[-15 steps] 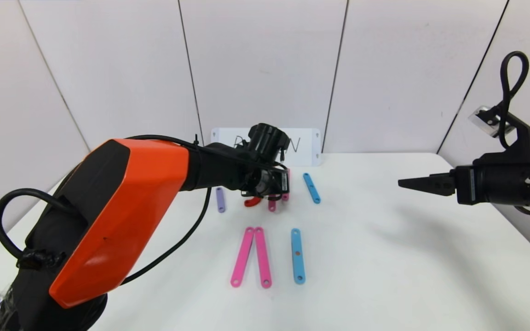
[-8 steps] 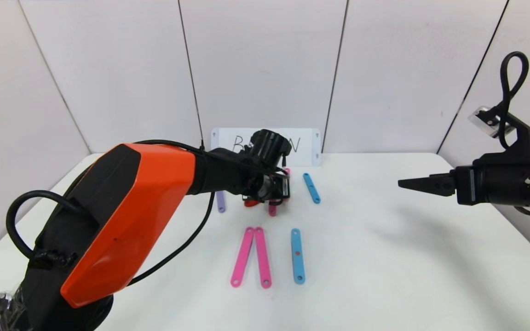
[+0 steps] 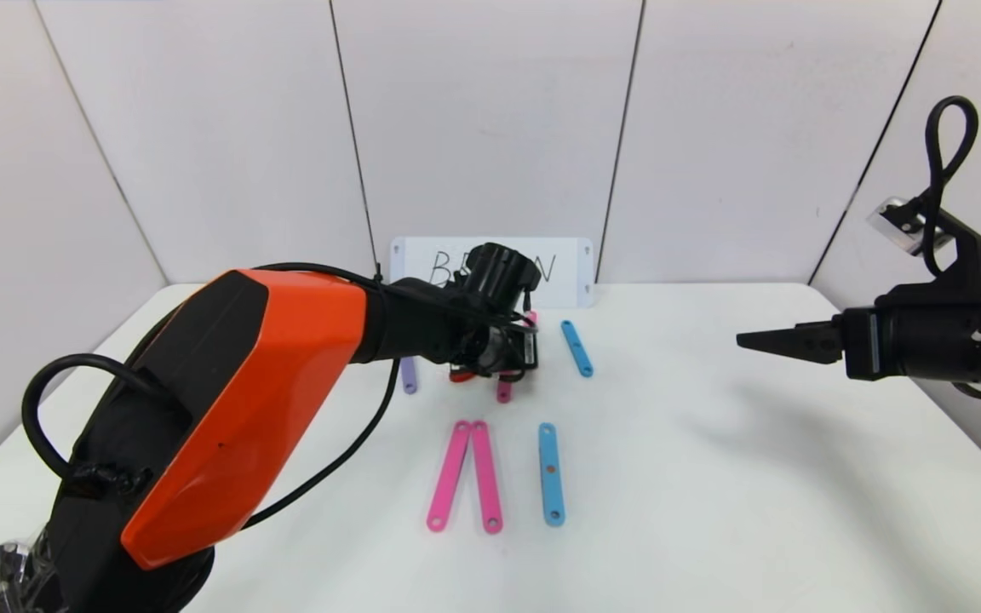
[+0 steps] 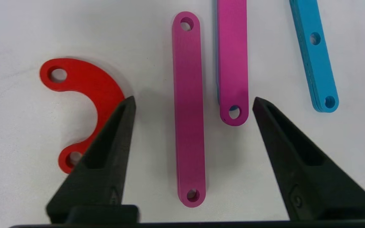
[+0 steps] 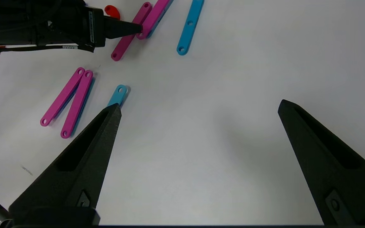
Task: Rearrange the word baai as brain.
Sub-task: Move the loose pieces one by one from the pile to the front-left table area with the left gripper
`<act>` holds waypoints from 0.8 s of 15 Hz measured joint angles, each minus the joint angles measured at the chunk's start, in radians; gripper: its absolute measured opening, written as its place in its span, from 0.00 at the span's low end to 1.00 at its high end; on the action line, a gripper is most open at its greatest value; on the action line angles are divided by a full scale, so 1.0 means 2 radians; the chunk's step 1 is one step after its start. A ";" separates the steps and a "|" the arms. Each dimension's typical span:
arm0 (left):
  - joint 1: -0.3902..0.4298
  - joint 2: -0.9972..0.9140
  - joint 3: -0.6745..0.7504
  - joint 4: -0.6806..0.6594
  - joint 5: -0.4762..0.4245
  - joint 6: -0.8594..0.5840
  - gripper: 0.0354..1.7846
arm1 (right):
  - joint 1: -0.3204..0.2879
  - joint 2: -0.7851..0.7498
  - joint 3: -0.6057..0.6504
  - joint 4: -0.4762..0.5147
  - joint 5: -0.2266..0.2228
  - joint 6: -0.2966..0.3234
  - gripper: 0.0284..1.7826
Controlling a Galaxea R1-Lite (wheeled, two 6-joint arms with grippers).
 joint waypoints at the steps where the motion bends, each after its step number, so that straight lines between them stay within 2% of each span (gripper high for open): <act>1: 0.000 0.000 0.000 -0.001 0.000 -0.001 0.82 | 0.000 0.000 0.000 0.000 0.000 0.000 0.97; 3: 0.000 -0.001 0.000 -0.001 -0.001 -0.001 0.92 | 0.001 0.000 0.000 0.000 0.000 0.000 0.97; 5: 0.000 -0.002 0.000 -0.001 0.000 -0.001 0.97 | 0.001 0.000 0.000 0.000 0.000 0.000 0.97; 12: 0.003 -0.015 0.002 0.009 0.001 -0.001 0.97 | 0.001 0.002 0.000 0.000 0.000 0.000 0.97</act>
